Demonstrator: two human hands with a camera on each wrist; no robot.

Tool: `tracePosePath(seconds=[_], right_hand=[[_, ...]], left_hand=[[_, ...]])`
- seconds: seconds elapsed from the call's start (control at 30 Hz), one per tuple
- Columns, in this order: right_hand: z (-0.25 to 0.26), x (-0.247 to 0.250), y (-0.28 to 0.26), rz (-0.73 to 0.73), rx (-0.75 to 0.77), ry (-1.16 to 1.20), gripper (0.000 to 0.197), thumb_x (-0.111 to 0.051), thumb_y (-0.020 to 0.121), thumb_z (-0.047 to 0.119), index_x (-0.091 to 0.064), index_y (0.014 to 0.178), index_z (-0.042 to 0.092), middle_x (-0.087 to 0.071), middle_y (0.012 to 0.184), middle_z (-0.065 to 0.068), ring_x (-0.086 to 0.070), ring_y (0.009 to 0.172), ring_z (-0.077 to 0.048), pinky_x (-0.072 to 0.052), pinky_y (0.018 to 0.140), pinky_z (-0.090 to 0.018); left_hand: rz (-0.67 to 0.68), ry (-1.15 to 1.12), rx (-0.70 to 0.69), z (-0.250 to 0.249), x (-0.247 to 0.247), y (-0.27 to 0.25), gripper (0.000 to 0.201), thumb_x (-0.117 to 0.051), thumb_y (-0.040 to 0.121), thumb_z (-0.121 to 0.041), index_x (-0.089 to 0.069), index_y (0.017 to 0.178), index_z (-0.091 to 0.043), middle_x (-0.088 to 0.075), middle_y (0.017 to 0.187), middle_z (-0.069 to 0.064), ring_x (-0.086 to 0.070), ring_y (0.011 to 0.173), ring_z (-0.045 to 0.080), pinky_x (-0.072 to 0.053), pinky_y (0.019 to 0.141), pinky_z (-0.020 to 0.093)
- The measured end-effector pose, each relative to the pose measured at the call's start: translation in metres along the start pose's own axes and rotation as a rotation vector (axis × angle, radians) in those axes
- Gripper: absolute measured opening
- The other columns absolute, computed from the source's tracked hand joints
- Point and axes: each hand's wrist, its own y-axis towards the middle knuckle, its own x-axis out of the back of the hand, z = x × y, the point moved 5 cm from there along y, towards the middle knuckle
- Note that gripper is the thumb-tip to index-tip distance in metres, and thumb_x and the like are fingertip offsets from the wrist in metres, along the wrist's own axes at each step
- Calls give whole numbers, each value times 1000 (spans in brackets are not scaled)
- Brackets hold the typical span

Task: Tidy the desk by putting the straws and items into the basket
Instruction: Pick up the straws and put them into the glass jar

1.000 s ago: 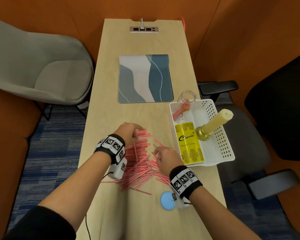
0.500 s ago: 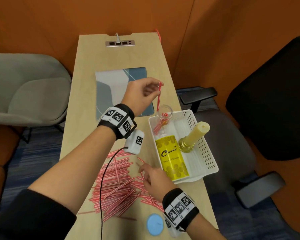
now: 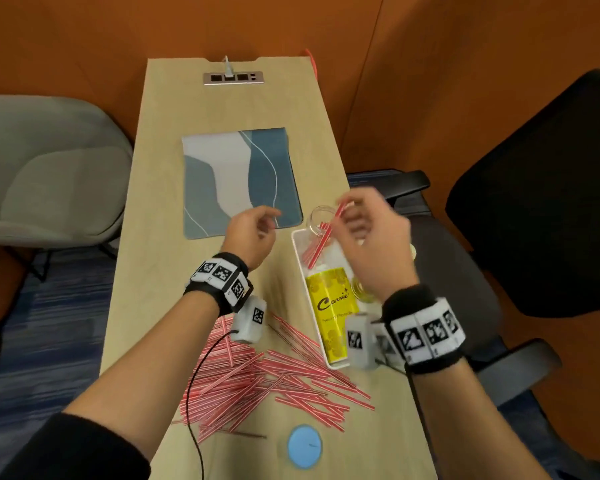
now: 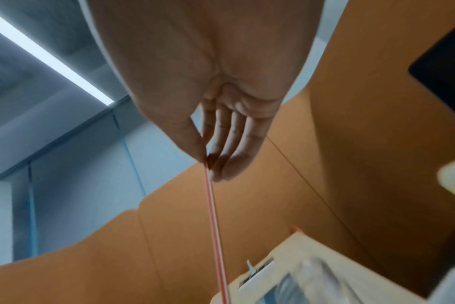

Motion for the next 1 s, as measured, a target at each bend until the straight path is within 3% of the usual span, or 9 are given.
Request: tracePosePath(seconds=[0.1, 0.23, 0.37, 0.43, 0.5, 0.63, 0.73, 0.83, 1.0], right_hand=[[5, 18, 40, -216, 66, -4, 20, -65, 90, 9, -60, 107, 17, -66, 86, 2, -63, 74, -4, -53, 67, -15], [-10, 7, 70, -251, 104, -118, 19, -62, 90, 8, -59, 107, 16, -63, 82, 6, -62, 71, -6, -57, 67, -23], [-40, -23, 71, -87, -8, -263, 27, -64, 89, 12, -56, 115, 18, -62, 95, 1, -62, 86, -14, -56, 82, -37], [-41, -28, 58, -101, 20, -362, 33, -64, 89, 15, -55, 120, 18, -58, 111, 0, -55, 104, -15, -48, 92, -33], [-35, -40, 34, -100, 69, -355, 29, -62, 90, 13, -57, 118, 19, -57, 110, 2, -54, 100, -12, -45, 87, -26], [-56, -113, -38, 333, 14, -390, 17, -59, 89, 10, -65, 100, 22, -61, 84, 7, -56, 73, -7, -48, 69, -23], [-100, -162, -89, 596, -190, -548, 35, -59, 87, 5, -61, 119, 18, -60, 109, -4, -60, 93, -19, -53, 87, -34], [-123, -182, -116, 639, -299, -754, 54, -54, 87, -1, -45, 137, 16, -49, 124, -9, -60, 105, -28, -51, 88, -35], [-129, -185, -118, 620, -302, -908, 40, -48, 88, -9, -49, 123, 10, -55, 117, -11, -63, 101, -29, -51, 79, -34]], left_hand=[[147, 208, 222, 63, 4, -32, 27, -65, 83, -6, -71, 103, -24, -66, 88, -4, -64, 80, 15, -55, 81, 31], [336, 348, 397, 110, 1, -81, 23, -76, 79, -19, -72, 102, -24, -69, 99, 1, -64, 88, 20, -52, 82, 27], [364, 417, 364, 121, -3, -106, 25, -76, 79, -23, -74, 103, -24, -70, 102, 1, -66, 91, 19, -51, 81, 26], [364, 446, 320, 121, -5, -110, 24, -76, 79, -20, -75, 103, -23, -67, 103, 1, -65, 92, 19, -52, 83, 28], [353, 447, 299, 122, -6, -113, 18, -75, 81, -17, -75, 98, -23, -66, 103, 1, -65, 91, 19, -52, 84, 27], [312, 399, 310, 125, -6, -116, 11, -72, 83, -12, -77, 88, -21, -68, 102, -1, -66, 91, 18, -51, 86, 25], [287, 382, 306, 126, -4, -120, 15, -73, 83, -10, -75, 93, -20, -65, 101, 1, -65, 92, 21, -52, 86, 29], [225, 364, 340, 131, 0, -124, 29, -70, 80, -2, -71, 102, -22, -63, 99, 6, -66, 88, 27, -56, 83, 38], [190, 274, 376, 137, 7, -128, 36, -61, 84, 5, -71, 109, -19, -69, 93, 5, -68, 86, 25, -58, 82, 35]])
